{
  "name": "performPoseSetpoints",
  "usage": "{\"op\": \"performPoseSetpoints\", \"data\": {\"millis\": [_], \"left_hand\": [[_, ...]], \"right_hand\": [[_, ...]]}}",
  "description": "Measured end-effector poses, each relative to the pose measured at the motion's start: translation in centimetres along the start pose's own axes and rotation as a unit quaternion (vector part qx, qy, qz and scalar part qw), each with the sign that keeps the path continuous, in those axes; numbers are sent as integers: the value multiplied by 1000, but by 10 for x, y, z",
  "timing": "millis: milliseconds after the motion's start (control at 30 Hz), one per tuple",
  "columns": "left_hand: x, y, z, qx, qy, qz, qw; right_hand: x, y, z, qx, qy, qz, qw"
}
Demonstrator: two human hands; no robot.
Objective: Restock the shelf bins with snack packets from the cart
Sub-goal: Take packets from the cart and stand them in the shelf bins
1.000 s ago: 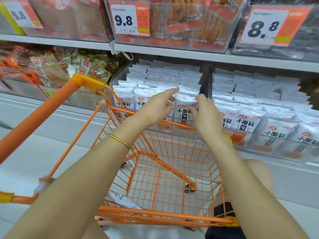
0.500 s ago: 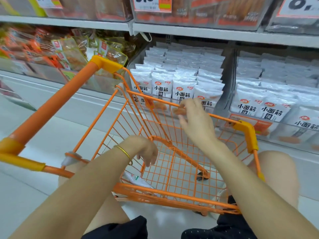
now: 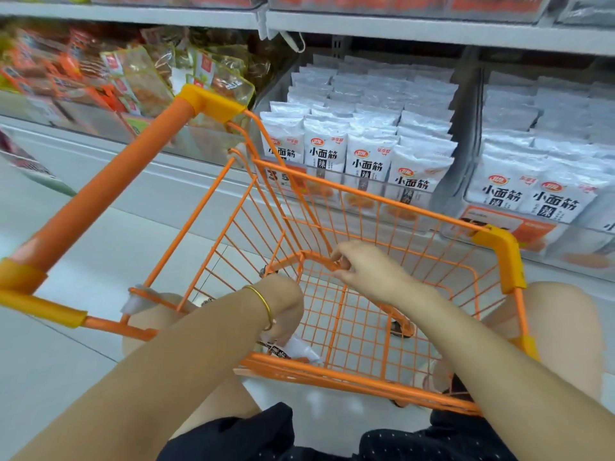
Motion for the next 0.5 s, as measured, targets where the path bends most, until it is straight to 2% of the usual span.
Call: {"op": "performPoseSetpoints", "data": {"millis": [100, 233, 367, 400, 433, 500], "left_hand": [[10, 14, -8, -63, -71, -126, 988], [25, 39, -45, -196, -149, -285, 926], [54, 56, -107, -342, -201, -393, 830], [63, 59, -123, -384, -201, -408, 804], [71, 61, -140, -423, -202, -422, 776], [86, 64, -170, -492, -216, -460, 707]], "right_hand": [[-9, -1, 1, 13, -24, 24, 999], [-13, 17, -5, 27, -46, 72, 996], [-7, 39, -28, 86, -3, 236, 968], [-6, 42, -33, 100, 1, 246, 964], [-5, 49, -37, 91, 4, 231, 969], [-5, 68, -38, 22, 2, 208, 978]]}}
Point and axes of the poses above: each hand's wrist, its own z-axis towards the middle knuckle, its own y-axis out of the back of the hand, x = y × z, the point moved 7 cm from there along z, towards the middle knuckle, and after that the axes turned 10 degrees about x, right-handed, at the moved point
